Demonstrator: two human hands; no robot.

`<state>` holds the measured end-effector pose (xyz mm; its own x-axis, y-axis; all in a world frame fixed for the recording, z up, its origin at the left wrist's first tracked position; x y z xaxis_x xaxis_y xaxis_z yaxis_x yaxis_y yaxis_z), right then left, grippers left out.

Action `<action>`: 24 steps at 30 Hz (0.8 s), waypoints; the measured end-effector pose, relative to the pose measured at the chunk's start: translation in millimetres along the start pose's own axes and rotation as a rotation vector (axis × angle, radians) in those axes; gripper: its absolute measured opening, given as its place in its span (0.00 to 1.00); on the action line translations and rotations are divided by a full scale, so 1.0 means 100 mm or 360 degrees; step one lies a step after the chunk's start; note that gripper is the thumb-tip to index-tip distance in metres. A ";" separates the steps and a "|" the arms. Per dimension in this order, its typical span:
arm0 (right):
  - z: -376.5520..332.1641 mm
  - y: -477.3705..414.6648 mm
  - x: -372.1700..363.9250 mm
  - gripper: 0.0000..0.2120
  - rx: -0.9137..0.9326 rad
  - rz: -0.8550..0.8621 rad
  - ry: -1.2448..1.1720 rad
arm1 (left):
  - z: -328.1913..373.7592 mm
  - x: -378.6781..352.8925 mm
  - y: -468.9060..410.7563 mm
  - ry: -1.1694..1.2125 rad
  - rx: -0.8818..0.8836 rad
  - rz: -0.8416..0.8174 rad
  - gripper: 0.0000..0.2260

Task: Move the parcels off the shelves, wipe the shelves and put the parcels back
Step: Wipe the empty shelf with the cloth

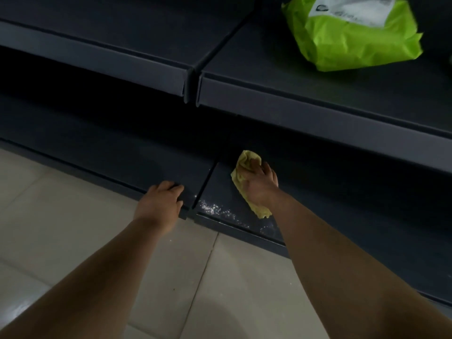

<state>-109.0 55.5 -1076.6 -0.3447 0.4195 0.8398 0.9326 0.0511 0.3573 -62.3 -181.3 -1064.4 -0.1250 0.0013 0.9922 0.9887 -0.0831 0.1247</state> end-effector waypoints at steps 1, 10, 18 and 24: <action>-0.03 -0.08 0.00 0.25 -0.0033 -0.0005 -0.0002 | -0.03 0.00 0.00 0.0029 -0.0018 0.0029 0.21; -0.50 -0.49 0.07 0.28 0.0099 0.0050 -0.0075 | -0.14 -0.02 -0.04 0.0219 -0.0072 0.0134 0.19; -0.66 -0.26 -0.08 0.29 0.0458 -0.0040 -0.0212 | -0.14 0.02 -0.09 0.0281 -0.0013 0.0121 0.19; -0.75 0.10 -0.26 0.25 0.0625 -0.0080 -0.0366 | -0.14 0.03 -0.08 0.0342 -0.0016 -0.0043 0.21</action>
<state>-98.3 -23.1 -1064.3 -0.3994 0.5956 0.6969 0.9004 0.3979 0.1760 -71.5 -194.5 -1062.9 -0.1672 -0.2087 0.9636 0.9840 -0.0958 0.1500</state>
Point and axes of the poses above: each hand's wrist, its own y-axis away from the middle knuckle, its own x-axis out of the back of the hand, z = x × y, the point moved 6 cm from there along -y, towards the middle knuckle, and after that the axes turned 10 degrees about -y, right-handed, at the moved point
